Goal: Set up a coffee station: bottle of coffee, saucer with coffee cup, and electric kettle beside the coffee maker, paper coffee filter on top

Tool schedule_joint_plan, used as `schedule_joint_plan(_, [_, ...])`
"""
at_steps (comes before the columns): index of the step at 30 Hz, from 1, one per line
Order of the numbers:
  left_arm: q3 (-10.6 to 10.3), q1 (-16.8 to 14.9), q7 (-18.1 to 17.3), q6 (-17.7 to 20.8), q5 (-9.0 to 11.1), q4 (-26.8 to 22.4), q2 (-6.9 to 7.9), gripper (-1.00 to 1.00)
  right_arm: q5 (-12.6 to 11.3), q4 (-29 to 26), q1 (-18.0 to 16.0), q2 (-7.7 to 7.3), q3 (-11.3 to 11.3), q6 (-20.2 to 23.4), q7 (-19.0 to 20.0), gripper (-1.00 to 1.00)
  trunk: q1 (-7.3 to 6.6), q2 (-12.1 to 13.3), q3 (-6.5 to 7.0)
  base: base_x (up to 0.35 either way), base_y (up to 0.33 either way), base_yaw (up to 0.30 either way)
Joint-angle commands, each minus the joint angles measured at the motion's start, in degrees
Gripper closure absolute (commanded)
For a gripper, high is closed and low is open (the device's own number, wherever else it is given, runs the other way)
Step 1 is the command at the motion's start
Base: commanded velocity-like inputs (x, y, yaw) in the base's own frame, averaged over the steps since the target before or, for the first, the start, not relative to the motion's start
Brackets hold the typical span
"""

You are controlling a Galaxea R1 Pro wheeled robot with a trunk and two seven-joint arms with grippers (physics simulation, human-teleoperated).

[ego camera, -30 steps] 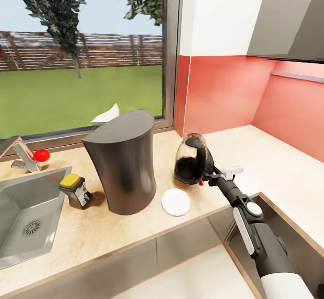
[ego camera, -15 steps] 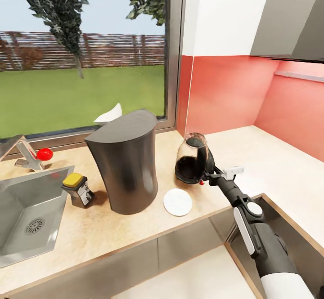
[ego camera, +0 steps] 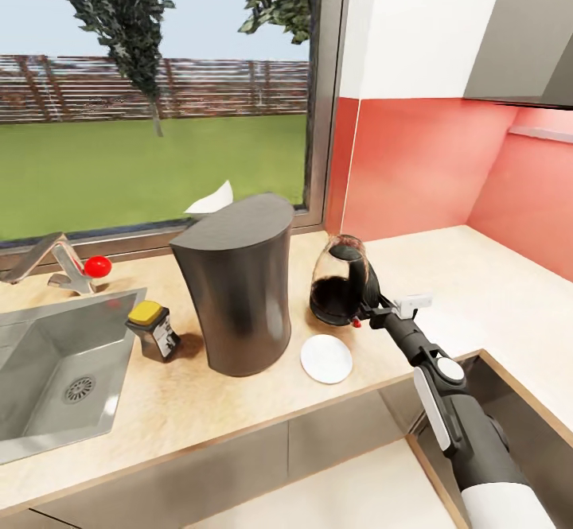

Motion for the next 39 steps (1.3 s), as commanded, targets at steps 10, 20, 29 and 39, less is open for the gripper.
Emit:
schedule_joint_plan(10, [-0.49,-0.09,0.03,-0.35,0.39,0.26,-0.02,-1.00,-0.73,1.28,-0.05,0.01,-0.35,-0.35,0.28,1.00,0.03,-0.12,-0.22,0.048,0.000,0.029])
schedule_joint_plan(20, [-0.48,-0.09,0.03,-0.35,0.46,0.24,-0.02,-1.00,-0.75,3.10,-0.05,0.01,-0.28,-3.82,0.36,1.00,0.03,-0.12,-0.22,0.035,0.000,0.000])
schedule_joint_plan(29, [-0.40,-0.09,0.09,-0.37,0.47,0.20,-0.02,-1.00,-0.69,4.93,-0.05,0.01,-0.23,-3.96,0.42,1.00,0.03,-0.12,-0.22,0.065,0.000,0.000])
schedule_joint_plan(39, [-0.45,-0.09,0.11,-0.36,0.47,0.23,-0.02,-1.00,-0.64,4.96,-0.05,0.01,-0.14,-3.96,0.48,1.00,0.03,-0.12,-0.22,0.001,0.089,0.000])
